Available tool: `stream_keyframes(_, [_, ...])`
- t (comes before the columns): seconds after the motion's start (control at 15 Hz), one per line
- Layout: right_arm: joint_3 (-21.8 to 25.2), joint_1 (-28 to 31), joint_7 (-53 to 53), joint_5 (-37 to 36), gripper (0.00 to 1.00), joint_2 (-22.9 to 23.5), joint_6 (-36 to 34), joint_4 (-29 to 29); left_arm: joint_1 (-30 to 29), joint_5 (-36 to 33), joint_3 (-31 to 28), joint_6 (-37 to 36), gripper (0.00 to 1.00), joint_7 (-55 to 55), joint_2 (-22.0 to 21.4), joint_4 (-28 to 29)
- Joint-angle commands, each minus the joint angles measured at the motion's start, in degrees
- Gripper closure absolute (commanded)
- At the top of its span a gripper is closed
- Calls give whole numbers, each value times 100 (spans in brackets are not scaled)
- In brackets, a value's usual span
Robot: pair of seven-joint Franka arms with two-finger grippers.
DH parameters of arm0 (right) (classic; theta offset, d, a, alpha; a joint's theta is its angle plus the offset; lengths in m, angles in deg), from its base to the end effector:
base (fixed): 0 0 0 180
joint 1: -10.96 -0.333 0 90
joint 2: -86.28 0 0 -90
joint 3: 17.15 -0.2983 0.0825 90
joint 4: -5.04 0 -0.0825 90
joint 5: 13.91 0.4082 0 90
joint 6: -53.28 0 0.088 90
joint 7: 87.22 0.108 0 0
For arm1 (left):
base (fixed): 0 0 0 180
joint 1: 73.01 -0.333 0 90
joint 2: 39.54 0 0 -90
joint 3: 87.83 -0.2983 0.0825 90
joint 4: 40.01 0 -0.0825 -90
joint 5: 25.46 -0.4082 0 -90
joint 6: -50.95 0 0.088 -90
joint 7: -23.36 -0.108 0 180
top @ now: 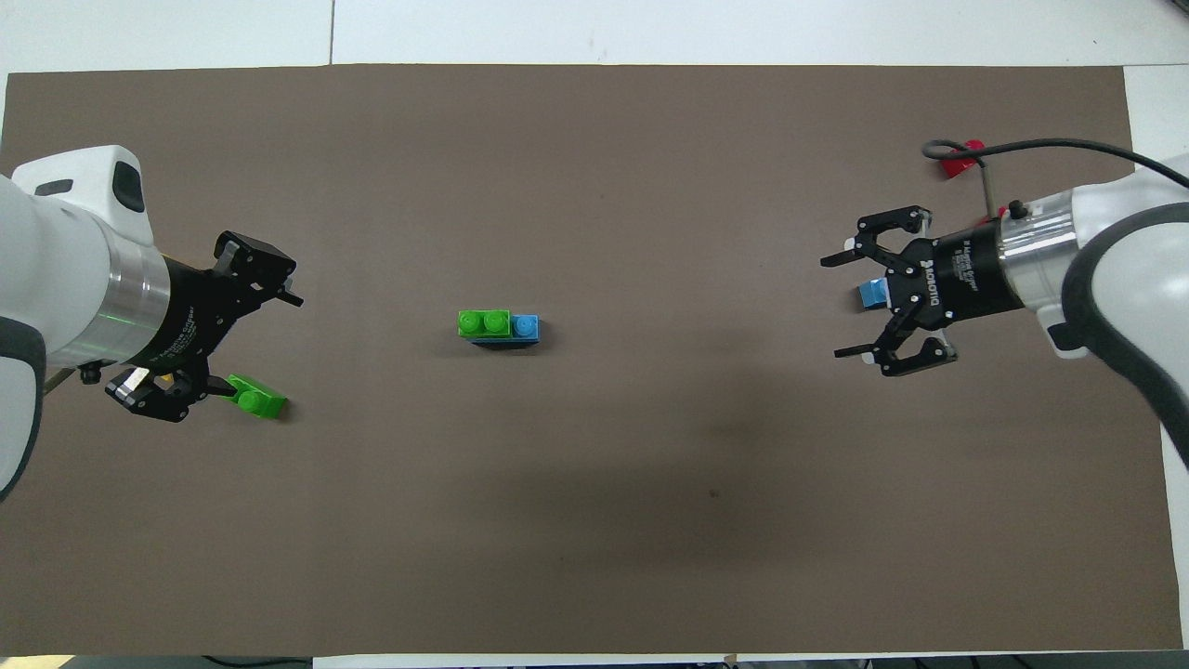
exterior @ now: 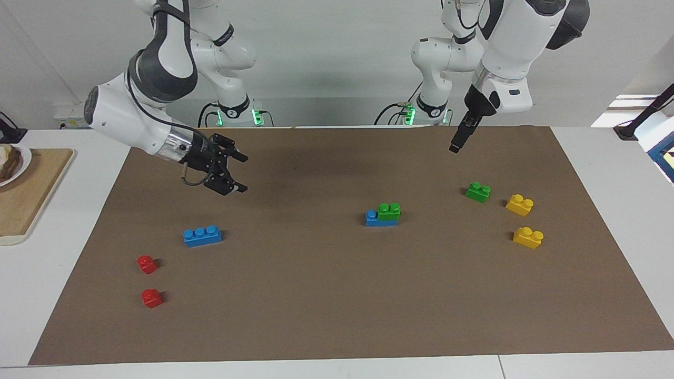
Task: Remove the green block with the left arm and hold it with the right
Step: 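Move both grippers out from rest toward the table center, then bring the left gripper while the right gripper approaches the green-blue brick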
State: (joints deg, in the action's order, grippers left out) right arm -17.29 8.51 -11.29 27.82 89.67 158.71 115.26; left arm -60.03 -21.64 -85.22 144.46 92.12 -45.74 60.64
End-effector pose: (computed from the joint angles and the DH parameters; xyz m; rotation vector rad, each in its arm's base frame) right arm 0.5840 0.0802 0.4374 -1.8732 1.8055 0.7313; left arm 0.5271 -0.1553 0.5797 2.7741 1.3968 -0.0832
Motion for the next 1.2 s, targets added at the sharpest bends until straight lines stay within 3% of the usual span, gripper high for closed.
stream_keyframes(0.0, [-3, -351, 255, 327, 4, 13, 635, 227, 38, 57, 3, 219, 0, 882, -188, 200])
stream_keyframes(0.2, [-3, -641, 413, 573, 4, 215, 1066, 245, 55, 75, 12, 386, 0, 1585, -197, 270])
stream_keyframes(0.4, [-3, -1141, 616, 574, 5, 417, 1514, 254, 212, 75, 30, 948, 0, 2245, -320, 787])
stream_keyframes(0.73, [-3, -1800, 581, 574, 5, 689, 2103, 342, 363, 75, 30, 1178, 0, 2405, -346, 1192])
stream_keyframes(1.13, [-3, -2223, 598, 1065, 5, 1058, 2754, 360, 916, 75, 30, 1335, 0, 3238, -856, 2159])
